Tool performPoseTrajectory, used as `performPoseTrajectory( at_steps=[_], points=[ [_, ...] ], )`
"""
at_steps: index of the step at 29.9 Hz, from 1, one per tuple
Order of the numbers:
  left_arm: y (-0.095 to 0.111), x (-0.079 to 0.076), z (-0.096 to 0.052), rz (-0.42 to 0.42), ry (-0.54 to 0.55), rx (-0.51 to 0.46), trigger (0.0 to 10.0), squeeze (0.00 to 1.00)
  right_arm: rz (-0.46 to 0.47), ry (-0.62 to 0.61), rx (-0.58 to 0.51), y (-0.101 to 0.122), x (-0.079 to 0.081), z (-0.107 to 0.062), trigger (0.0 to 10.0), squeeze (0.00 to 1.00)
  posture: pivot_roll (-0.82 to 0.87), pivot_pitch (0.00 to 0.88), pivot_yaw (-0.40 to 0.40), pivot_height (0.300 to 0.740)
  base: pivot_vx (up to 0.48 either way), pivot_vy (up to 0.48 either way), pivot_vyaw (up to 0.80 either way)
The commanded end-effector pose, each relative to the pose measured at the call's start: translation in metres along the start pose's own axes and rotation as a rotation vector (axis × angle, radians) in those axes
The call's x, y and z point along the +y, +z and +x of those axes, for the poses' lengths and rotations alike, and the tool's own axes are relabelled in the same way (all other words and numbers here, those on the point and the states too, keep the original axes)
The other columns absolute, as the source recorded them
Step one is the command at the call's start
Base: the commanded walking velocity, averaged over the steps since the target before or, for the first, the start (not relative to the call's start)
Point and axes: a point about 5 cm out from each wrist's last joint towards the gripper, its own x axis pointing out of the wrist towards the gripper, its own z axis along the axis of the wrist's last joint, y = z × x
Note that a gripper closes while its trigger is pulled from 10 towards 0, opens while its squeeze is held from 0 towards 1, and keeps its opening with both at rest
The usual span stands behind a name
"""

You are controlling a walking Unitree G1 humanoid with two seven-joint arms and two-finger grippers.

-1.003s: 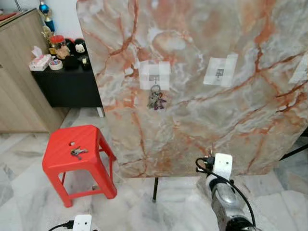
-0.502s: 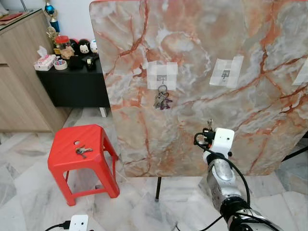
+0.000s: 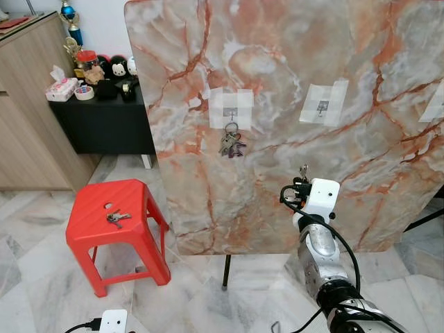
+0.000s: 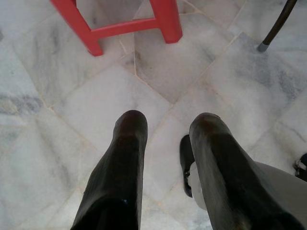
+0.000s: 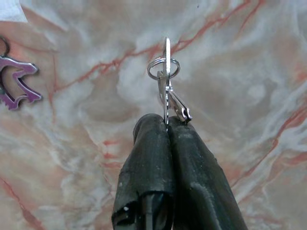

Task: Hang keys on a hook

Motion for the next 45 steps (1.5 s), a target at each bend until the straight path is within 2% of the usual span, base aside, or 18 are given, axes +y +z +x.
performPoseTrajectory(
  at_steps=[1, 23, 30, 37, 45],
  points=[
    [-0.003, 0.001, -0.001, -0.006, -0.001, 0.009, 10.0, 0.0, -0.001, 0.006, -0.014, 0.001, 0.0, -0.001, 10.0, 0.0, 0.06, 0.0, -0.004, 0.74, 0.0, 0.0, 0.0],
    [-0.005, 0.001, -0.001, -0.008, -0.011, 0.016, 10.0, 0.0, 0.006, 0.0, -0.005, 0.0, 0.001, -0.001, 10.0, 0.0, 0.06, 0.0, -0.005, 0.74, 0.0, 0.0, 0.0],
    [-0.005, 0.001, -0.002, -0.01, -0.009, 0.019, 10.0, 0.0, -0.012, -0.053, -0.012, -0.002, -0.009, -0.006, 10.0, 0.0, 0.06, 0.0, -0.008, 0.74, 0.0, 0.0, 0.0],
    [-0.007, 0.001, -0.002, -0.009, -0.01, 0.025, 10.0, 0.0, -0.017, -0.07, -0.02, -0.002, -0.013, -0.007, 10.0, 0.0, 0.06, 0.0, -0.005, 0.74, 0.0, 0.0, 0.0],
    [-0.007, 0.003, -0.002, -0.009, -0.008, 0.027, 10.0, 0.0, -0.012, -0.062, -0.029, 0.002, -0.007, -0.004, 10.0, 0.0, 0.06, 0.0, -0.007, 0.74, 0.121, 0.0, 0.0]
  ],
)
